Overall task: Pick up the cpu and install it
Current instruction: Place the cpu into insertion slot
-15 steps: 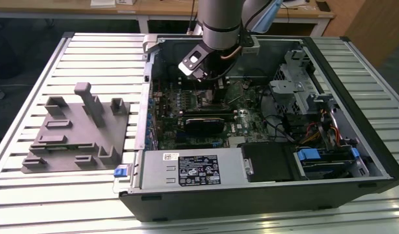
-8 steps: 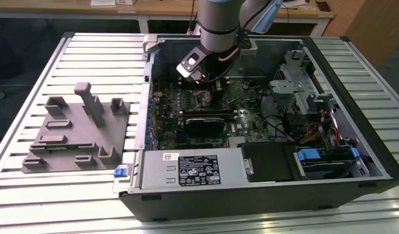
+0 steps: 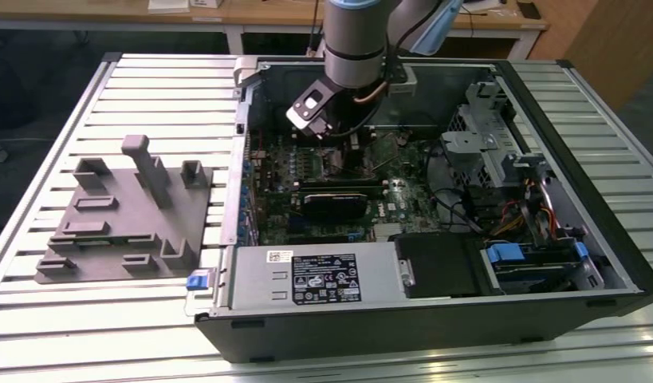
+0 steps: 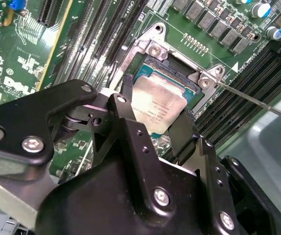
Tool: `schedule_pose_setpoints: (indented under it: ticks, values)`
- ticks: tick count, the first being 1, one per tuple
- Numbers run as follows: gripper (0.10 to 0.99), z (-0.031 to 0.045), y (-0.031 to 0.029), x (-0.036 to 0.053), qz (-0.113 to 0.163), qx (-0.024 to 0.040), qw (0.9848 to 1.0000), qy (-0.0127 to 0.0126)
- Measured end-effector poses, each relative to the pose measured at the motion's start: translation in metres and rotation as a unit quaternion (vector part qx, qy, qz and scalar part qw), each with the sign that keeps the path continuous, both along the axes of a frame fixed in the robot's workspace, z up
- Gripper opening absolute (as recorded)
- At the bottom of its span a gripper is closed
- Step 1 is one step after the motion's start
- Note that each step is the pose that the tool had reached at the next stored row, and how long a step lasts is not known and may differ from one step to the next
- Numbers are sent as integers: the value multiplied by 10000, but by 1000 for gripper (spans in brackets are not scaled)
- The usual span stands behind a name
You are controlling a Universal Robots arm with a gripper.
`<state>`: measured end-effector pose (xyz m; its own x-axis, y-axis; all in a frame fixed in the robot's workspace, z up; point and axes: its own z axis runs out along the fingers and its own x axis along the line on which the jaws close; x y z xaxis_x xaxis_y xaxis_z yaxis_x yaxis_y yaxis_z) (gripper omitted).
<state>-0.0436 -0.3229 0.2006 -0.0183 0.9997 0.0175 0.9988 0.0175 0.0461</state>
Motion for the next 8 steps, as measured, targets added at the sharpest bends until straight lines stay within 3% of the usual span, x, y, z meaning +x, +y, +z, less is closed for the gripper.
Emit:
schedule_pose_setpoints:
  ticks: [8]
  values:
    - [541,-63,12,0,-24,0,10000,2]
